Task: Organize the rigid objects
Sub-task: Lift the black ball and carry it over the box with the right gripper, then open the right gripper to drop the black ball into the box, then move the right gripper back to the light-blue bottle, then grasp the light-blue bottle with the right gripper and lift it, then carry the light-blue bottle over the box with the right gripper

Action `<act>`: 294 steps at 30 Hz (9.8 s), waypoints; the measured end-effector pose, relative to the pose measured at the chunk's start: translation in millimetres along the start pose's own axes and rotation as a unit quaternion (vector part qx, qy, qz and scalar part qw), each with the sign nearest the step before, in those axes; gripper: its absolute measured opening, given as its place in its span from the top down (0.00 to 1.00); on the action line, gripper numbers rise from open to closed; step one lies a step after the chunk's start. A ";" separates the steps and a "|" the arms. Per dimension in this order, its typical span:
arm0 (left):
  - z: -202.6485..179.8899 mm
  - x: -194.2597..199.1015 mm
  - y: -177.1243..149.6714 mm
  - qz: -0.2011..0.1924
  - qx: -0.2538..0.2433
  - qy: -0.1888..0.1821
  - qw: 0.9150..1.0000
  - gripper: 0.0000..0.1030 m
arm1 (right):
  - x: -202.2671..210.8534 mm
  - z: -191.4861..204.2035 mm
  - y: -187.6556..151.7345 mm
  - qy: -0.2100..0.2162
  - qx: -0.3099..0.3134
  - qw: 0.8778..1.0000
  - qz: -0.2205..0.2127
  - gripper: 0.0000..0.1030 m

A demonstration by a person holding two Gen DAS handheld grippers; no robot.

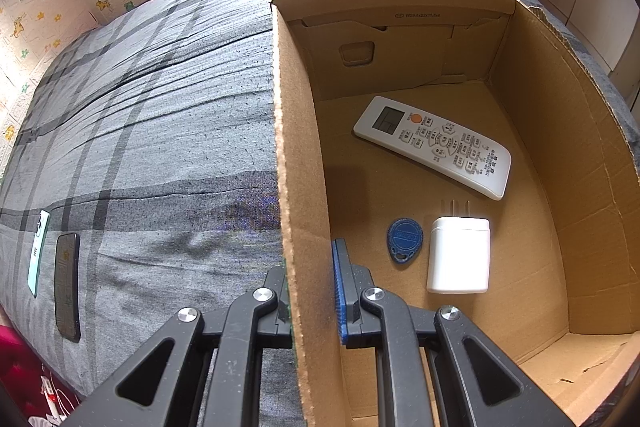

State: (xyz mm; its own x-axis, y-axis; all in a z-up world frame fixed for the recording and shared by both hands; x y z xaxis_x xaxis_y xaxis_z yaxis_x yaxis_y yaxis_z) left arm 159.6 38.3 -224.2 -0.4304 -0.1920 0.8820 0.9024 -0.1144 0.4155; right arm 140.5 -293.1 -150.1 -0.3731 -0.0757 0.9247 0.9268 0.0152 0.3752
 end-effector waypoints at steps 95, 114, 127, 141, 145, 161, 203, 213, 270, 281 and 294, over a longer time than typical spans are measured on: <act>6.0 -2.0 -2.9 -0.001 0.002 -0.006 1.000 0.86 | -76.9 198.4 34.6 0.099 0.116 0.988 0.027 0.39; 6.2 -2.2 -2.5 -0.001 0.001 -0.005 1.000 0.86 | -12.8 154.0 40.2 0.093 0.102 0.990 -0.018 0.00; 5.7 -2.1 -2.5 -0.002 0.003 -0.005 1.000 0.86 | 4.1 83.5 35.2 0.058 0.062 0.995 -0.043 0.00; 5.0 -1.3 -3.0 -0.002 0.003 -0.004 1.000 0.86 | -38.3 22.4 -4.4 0.016 0.017 1.000 -0.006 0.00; 4.8 -0.8 -2.5 -0.003 0.003 -0.004 1.000 0.86 | -51.7 10.6 -17.6 0.013 0.002 1.000 0.007 0.00; 4.9 0.5 -4.0 -0.004 0.001 0.000 1.000 0.86 | -78.6 -6.3 -60.5 0.019 -0.019 0.999 0.041 0.00; 4.8 0.6 -3.9 -0.003 0.005 0.001 1.000 0.86 | -52.9 10.9 -66.2 0.026 0.022 0.998 0.048 0.74; 5.6 -0.9 -3.2 -0.001 0.005 -0.002 1.000 0.86 | -30.6 24.8 -39.1 0.030 0.042 0.998 0.020 0.74; 5.3 -2.1 -4.7 -0.002 0.006 -0.004 1.000 0.86 | -42.1 220.4 30.8 0.119 0.176 0.977 -0.001 0.74; 5.5 -2.3 -4.6 -0.002 0.007 -0.006 1.000 0.86 | -80.7 233.6 25.0 0.099 0.179 0.978 0.032 0.73; 6.7 -1.9 -4.4 -0.002 0.007 -0.007 1.000 0.86 | -115.0 225.6 20.8 0.074 0.166 0.981 0.062 0.73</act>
State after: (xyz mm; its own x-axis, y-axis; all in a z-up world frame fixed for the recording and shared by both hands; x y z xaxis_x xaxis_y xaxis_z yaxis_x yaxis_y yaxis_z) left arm 156.6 45.7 -226.1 -0.4342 -0.1784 0.8830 0.9007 -0.1013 0.4225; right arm 193.1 -59.1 -234.1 -0.2246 -0.1954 0.9546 0.8907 0.3563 0.2825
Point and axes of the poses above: each gripper's, at about its wrist camera, not at the fingertips, and x roughly against the way its jaws point, z to its left, y to its top, the point moved 4 cm from there along -x, roughly the way its jaws point, and after that the axes turned 7 degrees about y, right-handed, at the moved point
